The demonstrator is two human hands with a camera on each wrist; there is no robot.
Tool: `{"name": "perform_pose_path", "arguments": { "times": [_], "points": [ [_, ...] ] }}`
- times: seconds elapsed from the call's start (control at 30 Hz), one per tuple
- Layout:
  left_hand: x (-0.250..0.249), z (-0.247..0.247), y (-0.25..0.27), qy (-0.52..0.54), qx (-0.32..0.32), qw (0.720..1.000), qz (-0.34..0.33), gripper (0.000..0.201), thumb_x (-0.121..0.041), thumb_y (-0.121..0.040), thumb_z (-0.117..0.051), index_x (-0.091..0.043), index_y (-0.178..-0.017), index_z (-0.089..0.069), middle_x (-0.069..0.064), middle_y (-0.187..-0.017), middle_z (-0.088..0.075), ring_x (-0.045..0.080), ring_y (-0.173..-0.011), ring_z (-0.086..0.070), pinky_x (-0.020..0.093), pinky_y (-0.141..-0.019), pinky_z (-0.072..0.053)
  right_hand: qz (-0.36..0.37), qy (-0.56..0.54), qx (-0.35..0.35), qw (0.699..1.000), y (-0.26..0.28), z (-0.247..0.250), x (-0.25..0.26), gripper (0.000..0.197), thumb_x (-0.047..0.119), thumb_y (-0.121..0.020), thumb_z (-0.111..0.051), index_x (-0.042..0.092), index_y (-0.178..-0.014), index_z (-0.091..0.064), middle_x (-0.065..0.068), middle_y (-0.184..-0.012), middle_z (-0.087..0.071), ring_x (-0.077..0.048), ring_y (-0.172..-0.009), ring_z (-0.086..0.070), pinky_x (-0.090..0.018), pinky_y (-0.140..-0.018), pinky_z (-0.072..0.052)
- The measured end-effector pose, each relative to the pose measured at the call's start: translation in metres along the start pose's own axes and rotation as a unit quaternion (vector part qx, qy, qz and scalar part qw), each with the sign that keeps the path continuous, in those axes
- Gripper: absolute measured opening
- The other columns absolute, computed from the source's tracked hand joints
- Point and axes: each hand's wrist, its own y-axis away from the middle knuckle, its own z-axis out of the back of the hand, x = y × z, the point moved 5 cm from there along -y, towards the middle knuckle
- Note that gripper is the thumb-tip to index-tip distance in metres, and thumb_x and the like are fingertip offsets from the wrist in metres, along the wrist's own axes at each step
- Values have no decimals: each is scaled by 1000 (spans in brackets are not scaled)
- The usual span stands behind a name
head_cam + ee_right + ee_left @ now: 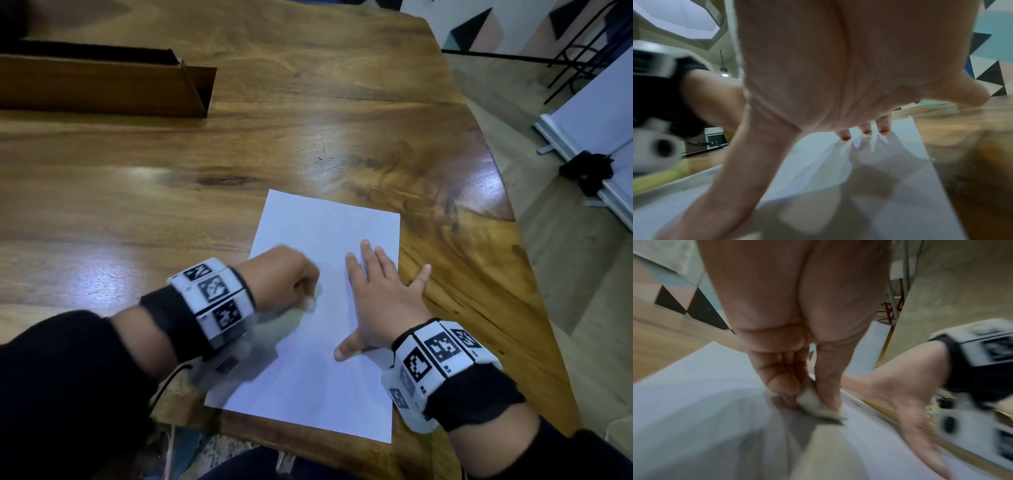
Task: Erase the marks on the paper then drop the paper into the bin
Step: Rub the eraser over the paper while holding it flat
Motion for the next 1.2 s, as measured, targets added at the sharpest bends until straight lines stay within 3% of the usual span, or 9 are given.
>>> {"name": "perform_pose_path", "arguments": {
  "times": [0.17,0.37,0.5,0.57,0.7,0.8,0.93,1.03,1.2],
  "points": [
    [-7,8,-21,-1,-111,994,-4,11,-17,-81,-62,-8,-85,-62,3,-82,-46,27,-85,-52,24,-65,-28,-4,2,9,1000,-2,-1,0,145,77,-54,-69,19,-146,27,-3,-151,39,-23,-142,28,-79,-97,4],
    [-4,-33,19,-9,111,992,-59,6,-21,-74,-67,-16,-78,-67,4,-88,-68,19,-80,-58,26,-70,-47,-4,-4,15,1000,-2,-1,-1,145,76,-54,-70,19,-146,27,-3,-150,40,-23,-142,29,-79,-98,4],
    [-10,-3,-10,-25,-47,997,-53,10,-20,-78,-66,-11,-82,-65,2,-82,-54,20,-79,-51,23,-60,-23,-5,-5,16,1000,-3,-1,-1,145,76,-54,-70,20,-145,28,-2,-150,40,-22,-142,29,-79,-98,4],
    [-8,-5,-4,-9,-87,995,-51,12,-21,-81,-62,-9,-79,-63,2,-81,-48,25,-80,-52,24,-61,-23,-5,-9,14,1000,-1,0,-1,145,76,-54,-70,21,-146,26,-2,-150,40,-21,-142,28,-79,-98,3],
    [1,-45,50,51,9,994,-93,15,-21,-72,-52,-12,-62,-57,4,-74,-51,25,-69,-57,24,-60,-38,0,-9,16,1000,1,0,-1,143,75,-55,-70,20,-146,26,-2,-150,40,-21,-142,29,-78,-99,4],
    [4,-53,59,42,70,993,-81,8,-14,-73,-61,-12,-67,-65,7,-81,-62,19,-74,-62,25,-65,-47,1,-10,16,1000,1,1,0,142,75,-56,-70,20,-146,25,-3,-151,39,-22,-142,29,-78,-99,4],
    [-2,-25,24,17,-24,998,-54,10,-22,-77,-66,-12,-78,-67,1,-82,-55,18,-79,-52,22,-66,-33,-2,-7,17,1000,1,1,0,143,75,-56,-70,19,-146,26,-2,-151,39,-21,-142,29,-78,-100,3],
    [1,-28,31,26,-73,995,-58,20,-27,-79,-60,-10,-69,-61,0,-77,-45,22,-72,-49,22,-62,-30,-1,-5,17,1000,1,1,0,143,76,-56,-69,20,-146,26,-2,-151,39,-21,-142,29,-78,-100,4],
    [-1,-52,57,21,89,993,-74,4,-15,-73,-66,-12,-73,-69,-1,-77,-58,13,-70,-51,17,-60,-34,0,-7,14,1000,2,1,0,143,75,-56,-70,19,-146,26,-3,-151,38,-22,-142,28,-78,-100,4]
  ]
}}
